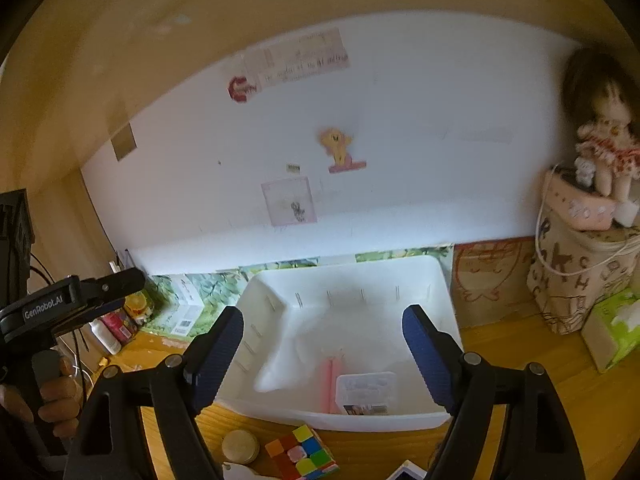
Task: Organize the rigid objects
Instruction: 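Open left tool to drop roller in basket while right tool releases box there, then withdraw both tools from the basket back over the desk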
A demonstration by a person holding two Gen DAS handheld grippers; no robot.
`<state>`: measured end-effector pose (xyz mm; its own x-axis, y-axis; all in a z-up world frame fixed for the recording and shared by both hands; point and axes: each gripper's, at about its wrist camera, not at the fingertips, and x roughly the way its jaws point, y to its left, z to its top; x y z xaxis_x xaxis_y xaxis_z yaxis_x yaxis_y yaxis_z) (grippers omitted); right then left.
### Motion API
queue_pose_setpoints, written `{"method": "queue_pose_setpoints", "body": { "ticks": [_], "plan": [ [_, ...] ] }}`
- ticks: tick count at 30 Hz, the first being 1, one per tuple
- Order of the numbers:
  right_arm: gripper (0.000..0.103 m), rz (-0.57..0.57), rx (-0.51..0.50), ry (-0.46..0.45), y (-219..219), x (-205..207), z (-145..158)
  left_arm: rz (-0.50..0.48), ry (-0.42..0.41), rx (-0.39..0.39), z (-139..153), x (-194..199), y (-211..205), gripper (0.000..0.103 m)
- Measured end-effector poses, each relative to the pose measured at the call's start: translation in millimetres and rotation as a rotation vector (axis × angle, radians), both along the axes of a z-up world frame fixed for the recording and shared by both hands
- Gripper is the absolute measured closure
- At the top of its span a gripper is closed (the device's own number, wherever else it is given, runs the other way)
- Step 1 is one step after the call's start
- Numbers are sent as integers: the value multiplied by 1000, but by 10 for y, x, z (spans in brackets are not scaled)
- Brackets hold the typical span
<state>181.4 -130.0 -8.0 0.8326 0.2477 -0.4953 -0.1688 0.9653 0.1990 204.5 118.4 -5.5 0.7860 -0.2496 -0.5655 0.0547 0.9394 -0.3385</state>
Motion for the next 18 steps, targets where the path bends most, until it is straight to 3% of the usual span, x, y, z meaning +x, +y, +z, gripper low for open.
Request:
{"method": "queue_pose_setpoints", "body": {
  "ticks": [16,18],
  "plan": [
    [18,-68,-66,-133,74,-894,380,11,-77,49,367,-815,210,19],
    [11,-75,-71,-152,102,-1024,403,12,-84,48,381,-913,243,19]
  ]
}}
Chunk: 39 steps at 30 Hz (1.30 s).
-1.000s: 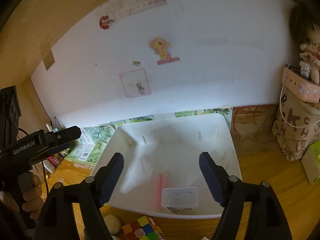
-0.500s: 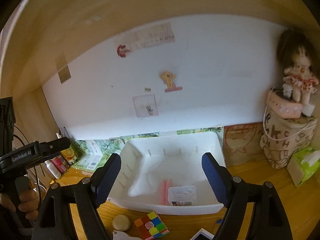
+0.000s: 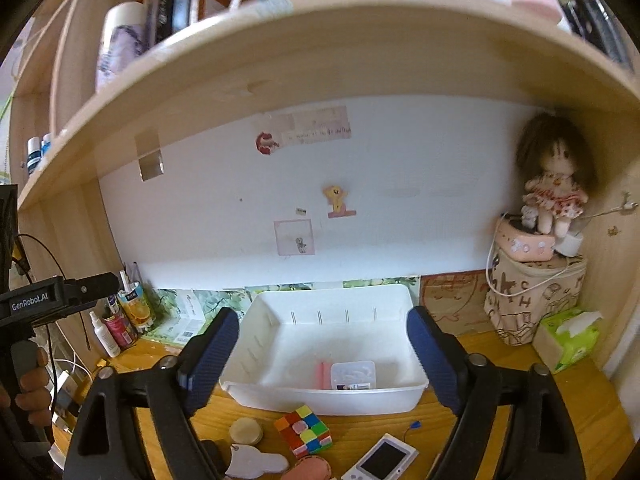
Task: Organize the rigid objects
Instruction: 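Withdraw both tools from the basket back over the desk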
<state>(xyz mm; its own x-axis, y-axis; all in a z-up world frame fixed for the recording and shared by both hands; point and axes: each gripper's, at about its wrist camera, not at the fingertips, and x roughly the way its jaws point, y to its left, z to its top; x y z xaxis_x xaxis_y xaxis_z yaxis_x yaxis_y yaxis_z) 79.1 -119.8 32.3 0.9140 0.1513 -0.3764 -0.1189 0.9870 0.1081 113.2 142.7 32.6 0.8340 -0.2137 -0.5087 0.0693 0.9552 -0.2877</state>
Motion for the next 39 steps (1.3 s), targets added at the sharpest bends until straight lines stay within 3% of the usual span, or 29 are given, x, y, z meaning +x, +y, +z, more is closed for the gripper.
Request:
{"method": "queue_pose_setpoints", "body": {
  "ticks": [3,18,25,32,39],
  "plan": [
    [1,-11,-4,-37,33,-203,22,-8,-11,-1,10,-162,44,19],
    [1,17,-40,-100,204,-1015,-169,-46,62,-33,-308,-744,119,19],
    [1,13,-52,-77,210,-1251,-315,-27,126,-49,-513,-945,144,19],
    [1,7,-59,35,94,-1336,-557,-23,209,-61,-704,-1016,83,19],
    [1,16,-73,92,-153,-1360,-610,-7,307,-88,-846,-1063,-79,19]
  ]
}}
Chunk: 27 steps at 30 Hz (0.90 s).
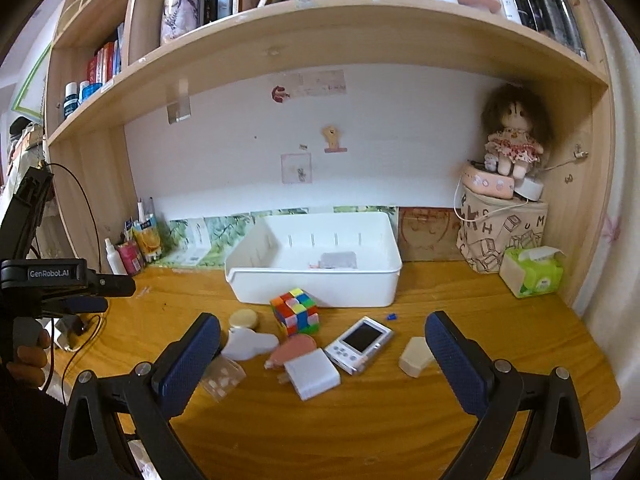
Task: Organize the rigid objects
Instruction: 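Withdraw both tools from the basket back over the desk, then grasp white square charger with left tool while right tool grasps cream block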
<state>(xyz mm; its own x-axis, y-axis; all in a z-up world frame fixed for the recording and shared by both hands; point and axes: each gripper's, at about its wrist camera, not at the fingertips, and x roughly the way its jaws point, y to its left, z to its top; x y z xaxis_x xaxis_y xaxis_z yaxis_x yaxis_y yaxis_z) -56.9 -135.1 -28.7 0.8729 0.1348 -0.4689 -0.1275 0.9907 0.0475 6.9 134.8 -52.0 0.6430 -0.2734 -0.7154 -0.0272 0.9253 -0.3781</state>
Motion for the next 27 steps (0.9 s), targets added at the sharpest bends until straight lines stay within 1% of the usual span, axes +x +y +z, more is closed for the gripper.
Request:
{"method": "queue_pose_setpoints", "body": {
  "ticks": [5,11,17,27],
  "plan": [
    [1,41,-21,13,-165,52,11,14,18,-14,-7,-63,-144,19],
    [1,94,-37,30,-333,144,3,29,67,-34,-74,-50,-335,19],
    [1,143,-54,65,-517,257,-34,54,115,-45,-144,24,-519,19],
    [1,220,-90,115,-794,508,-135,90,171,-37,-247,178,-836,19]
  ]
}}
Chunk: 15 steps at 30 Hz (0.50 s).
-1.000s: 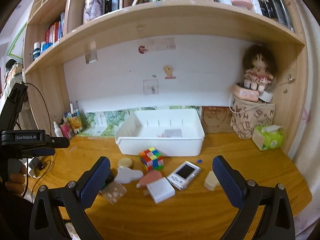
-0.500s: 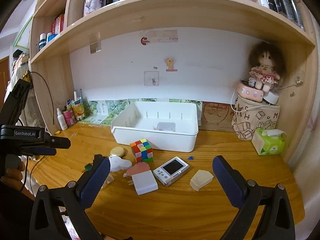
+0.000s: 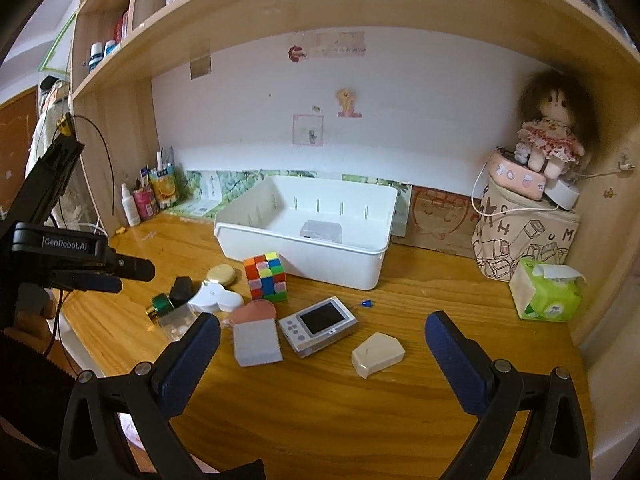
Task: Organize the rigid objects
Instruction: 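Grasp white square charger with left tool while right tool grasps cream block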
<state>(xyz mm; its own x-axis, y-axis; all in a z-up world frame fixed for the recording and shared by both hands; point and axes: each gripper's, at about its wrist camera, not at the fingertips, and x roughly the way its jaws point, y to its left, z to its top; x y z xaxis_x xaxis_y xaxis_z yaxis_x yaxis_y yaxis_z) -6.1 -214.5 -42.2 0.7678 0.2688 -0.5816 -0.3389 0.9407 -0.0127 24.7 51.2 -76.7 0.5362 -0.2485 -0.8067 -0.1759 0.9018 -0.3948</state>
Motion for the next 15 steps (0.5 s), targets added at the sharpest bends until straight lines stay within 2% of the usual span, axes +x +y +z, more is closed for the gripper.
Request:
{"method": "queue_pose_setpoints", "body": {
  "ticks": [7,15],
  "plan": [
    [1,85,-28,35,-110,230,-140,38,46,7,-116,161,-178,19],
    [1,171,-52,111,-191,509,-353,71,152,7,-332,368,-375,19]
  ]
}}
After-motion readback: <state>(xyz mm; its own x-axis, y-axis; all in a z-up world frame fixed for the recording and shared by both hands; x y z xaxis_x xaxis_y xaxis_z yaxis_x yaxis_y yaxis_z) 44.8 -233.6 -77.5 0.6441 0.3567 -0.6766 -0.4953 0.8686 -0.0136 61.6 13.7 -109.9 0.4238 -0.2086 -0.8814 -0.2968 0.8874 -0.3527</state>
